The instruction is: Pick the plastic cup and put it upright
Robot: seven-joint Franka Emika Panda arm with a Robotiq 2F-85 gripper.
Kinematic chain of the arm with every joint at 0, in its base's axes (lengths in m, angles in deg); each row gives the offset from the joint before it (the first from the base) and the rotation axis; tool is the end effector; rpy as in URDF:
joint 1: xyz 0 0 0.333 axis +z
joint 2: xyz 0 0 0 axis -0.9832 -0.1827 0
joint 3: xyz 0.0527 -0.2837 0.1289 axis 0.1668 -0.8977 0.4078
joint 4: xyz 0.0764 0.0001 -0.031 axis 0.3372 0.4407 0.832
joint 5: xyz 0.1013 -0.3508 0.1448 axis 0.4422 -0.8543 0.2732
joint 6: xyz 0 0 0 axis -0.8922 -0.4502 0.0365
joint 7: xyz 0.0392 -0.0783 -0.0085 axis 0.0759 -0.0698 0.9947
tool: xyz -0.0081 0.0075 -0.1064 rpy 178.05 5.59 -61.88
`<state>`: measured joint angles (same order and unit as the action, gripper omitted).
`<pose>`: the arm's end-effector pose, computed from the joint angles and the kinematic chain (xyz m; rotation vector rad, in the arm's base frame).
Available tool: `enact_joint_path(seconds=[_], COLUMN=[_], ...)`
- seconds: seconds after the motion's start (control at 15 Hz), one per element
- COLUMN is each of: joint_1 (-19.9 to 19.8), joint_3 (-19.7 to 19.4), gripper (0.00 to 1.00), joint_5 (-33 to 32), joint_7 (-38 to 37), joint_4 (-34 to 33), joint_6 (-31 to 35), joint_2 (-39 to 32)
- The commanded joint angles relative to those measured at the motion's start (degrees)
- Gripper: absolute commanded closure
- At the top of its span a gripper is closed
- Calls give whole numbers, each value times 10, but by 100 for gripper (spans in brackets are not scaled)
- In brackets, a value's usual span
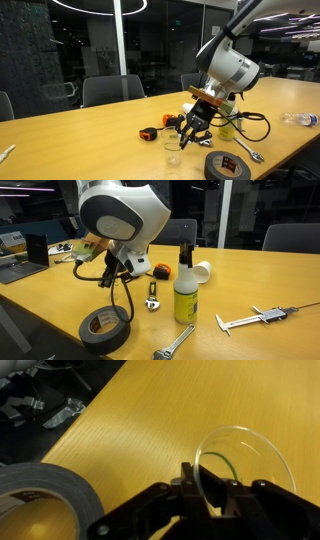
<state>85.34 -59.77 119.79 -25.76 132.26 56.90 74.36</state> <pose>0.3917 0.1116 0.2902 -2.2098 1.1388 0.5890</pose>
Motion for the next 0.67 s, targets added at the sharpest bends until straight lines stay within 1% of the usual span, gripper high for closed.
enact_joint_path(seconds=[0.0,0.07,0.27,0.47,0.6], joint_1=[-8,-8,-8,-9,-9], joint_3=[-1,-1,-2,-2,-1], gripper=[65,64,43,19,5], joint_5=[-11,-11,-11,-13,-18], joint_7=[1,2,1,-1,-5], joint_4=[-19,-20,-23,-27,-30], joint_6=[-25,-27,-34,-38,-41], joint_2=[-13,-14,-20,-24,-27])
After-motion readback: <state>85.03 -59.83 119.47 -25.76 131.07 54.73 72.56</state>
